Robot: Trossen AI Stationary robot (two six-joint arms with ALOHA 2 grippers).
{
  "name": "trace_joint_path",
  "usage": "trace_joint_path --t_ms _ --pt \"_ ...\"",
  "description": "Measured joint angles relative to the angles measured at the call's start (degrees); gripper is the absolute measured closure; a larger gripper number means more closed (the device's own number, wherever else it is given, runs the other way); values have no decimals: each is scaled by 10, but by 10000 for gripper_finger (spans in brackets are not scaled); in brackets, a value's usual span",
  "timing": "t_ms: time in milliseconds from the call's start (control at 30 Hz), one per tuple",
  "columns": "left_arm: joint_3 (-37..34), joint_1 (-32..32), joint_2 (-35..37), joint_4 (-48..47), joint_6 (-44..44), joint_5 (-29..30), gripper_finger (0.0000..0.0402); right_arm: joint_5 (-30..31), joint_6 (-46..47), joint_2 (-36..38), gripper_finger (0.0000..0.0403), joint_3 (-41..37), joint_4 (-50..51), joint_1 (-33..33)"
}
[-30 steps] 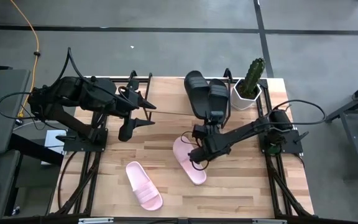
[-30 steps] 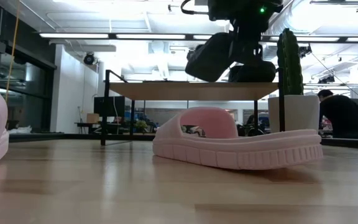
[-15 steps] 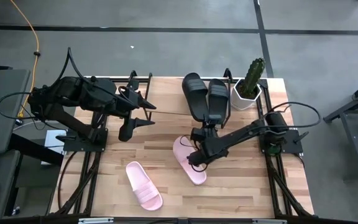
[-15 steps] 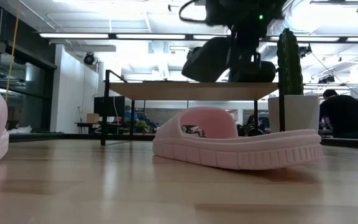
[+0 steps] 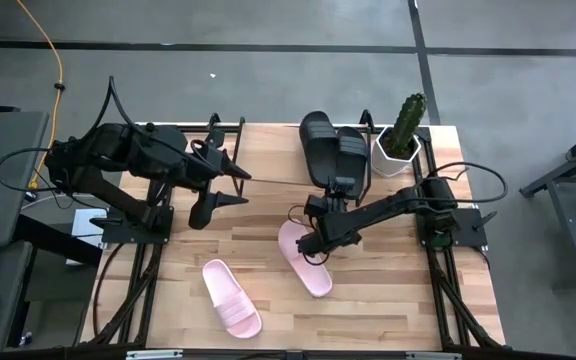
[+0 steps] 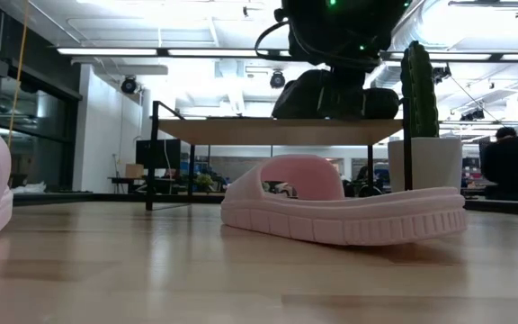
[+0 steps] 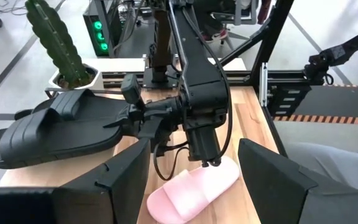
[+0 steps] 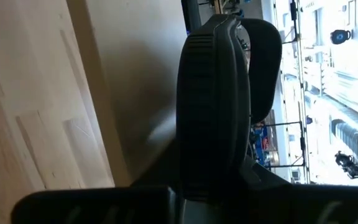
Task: Pick and place slides into the shelf
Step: Put the black slide on the shelf
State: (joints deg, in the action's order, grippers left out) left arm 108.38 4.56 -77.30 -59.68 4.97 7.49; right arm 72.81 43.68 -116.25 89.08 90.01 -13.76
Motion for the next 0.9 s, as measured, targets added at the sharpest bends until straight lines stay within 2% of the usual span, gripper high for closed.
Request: trace_joint_path --t_ms 733,900 --pt "0 0 0 0 0 0 167 -46 9 -1 365 0 0 -24" --pt "0 0 0 0 0 0 167 -57 13 -1 304 0 0 -24"
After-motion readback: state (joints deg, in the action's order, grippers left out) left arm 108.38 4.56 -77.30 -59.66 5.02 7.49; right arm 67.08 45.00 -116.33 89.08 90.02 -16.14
